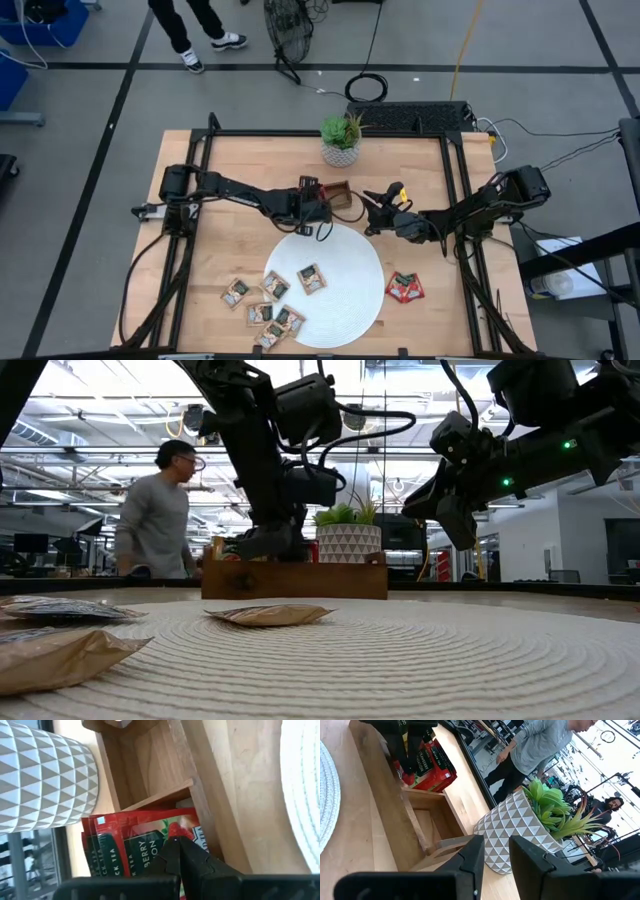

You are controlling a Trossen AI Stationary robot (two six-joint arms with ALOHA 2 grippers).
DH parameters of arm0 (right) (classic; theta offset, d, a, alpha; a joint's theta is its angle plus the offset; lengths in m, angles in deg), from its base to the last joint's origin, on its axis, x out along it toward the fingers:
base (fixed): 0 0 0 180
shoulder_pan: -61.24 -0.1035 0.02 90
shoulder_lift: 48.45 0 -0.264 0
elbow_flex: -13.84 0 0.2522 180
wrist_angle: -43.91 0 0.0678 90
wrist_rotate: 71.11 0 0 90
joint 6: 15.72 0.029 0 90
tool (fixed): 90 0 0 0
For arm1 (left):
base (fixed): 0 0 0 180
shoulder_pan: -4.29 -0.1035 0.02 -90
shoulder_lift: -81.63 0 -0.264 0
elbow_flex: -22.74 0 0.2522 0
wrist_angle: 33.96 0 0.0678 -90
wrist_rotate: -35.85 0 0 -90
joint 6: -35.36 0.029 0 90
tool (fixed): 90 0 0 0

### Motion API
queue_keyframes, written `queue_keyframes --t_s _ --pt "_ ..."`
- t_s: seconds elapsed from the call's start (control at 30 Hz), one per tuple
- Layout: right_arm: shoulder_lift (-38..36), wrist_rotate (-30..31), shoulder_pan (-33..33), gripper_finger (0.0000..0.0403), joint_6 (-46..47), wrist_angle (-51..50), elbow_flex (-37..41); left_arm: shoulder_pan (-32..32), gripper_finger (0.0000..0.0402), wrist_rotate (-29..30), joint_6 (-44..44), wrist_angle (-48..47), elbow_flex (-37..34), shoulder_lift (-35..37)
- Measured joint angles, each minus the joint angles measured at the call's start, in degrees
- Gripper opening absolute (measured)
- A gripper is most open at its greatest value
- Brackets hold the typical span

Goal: Pick & Place Tea
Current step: Put the strawberry tea bag into the wooden organizer

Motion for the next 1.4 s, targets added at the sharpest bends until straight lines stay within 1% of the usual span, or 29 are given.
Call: queue_keyframes --t_s 0.2,0.3,0.37,0.5,0.57,0.63,0.67,0.73,0.77,0.8,0.83,0.93,0.97,1.03,1.1,1.2,1.27,1.33,1.4 --pt "0.0 0.0 0.0 0.0077 0.0 0.0 0.0 0.0 0.0005 2.1 1.0 0.1 0.0 0.1" --pt "0.0 0.0 -0.1 0.0077 0.0 0.0 0.0 0.0 0.0002 -0.9 1.3 0.1 0.1 0.1" --pt "0.0 0.0 -0.2 0.0077 0.0 0.0 0.0 0.1 0.0003 -1.3 1.7 0.0 0.1 0.3" --pt "0.0 0.0 -0.2 0.0077 0.0 0.0 0.0 1.1 0.0002 3.7 3.9 1.6 0.2 1.0" --pt "0.0 0.0 -0.2 0.0077 0.0 0.0 0.0 1.9 0.0004 8.5 5.7 2.6 0.2 1.8" --pt "0.0 0.0 -0.2 0.0077 0.2 0.0 0.0 2.7 0.0005 13.9 7.4 6.0 0.3 2.5" --pt "0.0 0.0 -0.2 0.0077 0.2 0.1 0.0 3.2 0.0005 15.4 7.6 6.1 0.3 3.2" --pt "0.0 0.1 -0.4 0.0077 0.9 0.5 0.0 3.7 0.0006 15.3 6.6 7.9 0.2 3.9" --pt "-0.2 0.3 -0.8 0.0077 1.8 0.5 0.0 4.0 0.0006 13.3 4.9 8.6 0.2 4.5" --pt "-0.6 0.3 -1.4 0.0077 2.7 0.5 0.0 4.1 0.0006 9.8 2.9 8.2 0.2 5.5" --pt "-1.2 0.3 -2.2 0.0077 3.7 0.8 0.0 4.1 0.0006 5.4 1.1 7.6 0.1 6.6" --pt "-4.2 0.2 -5.3 0.0077 6.0 0.4 0.0 3.4 0.0007 -11.6 -0.4 9.2 -0.2 10.7" --pt "-5.2 -0.1 -6.4 0.0077 6.4 0.5 0.0 3.3 0.0007 -16.0 -0.6 9.2 -0.6 12.1" --pt "-8.2 0.1 -9.2 0.0077 6.4 -1.9 0.0 3.4 0.0007 -21.7 -0.3 12.2 -1.7 14.5" --pt "-11.2 0.2 -11.9 0.0077 6.6 -4.2 -0.1 4.1 0.0007 -23.9 0.9 14.9 -3.9 17.5" --pt "-16.7 0.5 -16.4 0.0080 9.9 -14.4 -0.6 5.3 0.0007 -24.5 2.0 21.1 -7.7 21.2" --pt "-19.7 0.4 -19.2 0.0092 16.9 -27.0 -3.8 5.7 0.0008 -24.7 1.1 24.5 -11.3 23.6" --pt "-21.4 -0.6 -21.5 0.0110 27.8 -44.8 -8.9 6.0 0.0013 -24.6 -0.1 30.2 -15.5 26.0" --pt "-20.3 -7.1 -22.5 0.0133 40.6 -61.2 -16.2 5.8 0.0027 -24.5 -1.8 34.2 -19.7 28.1"
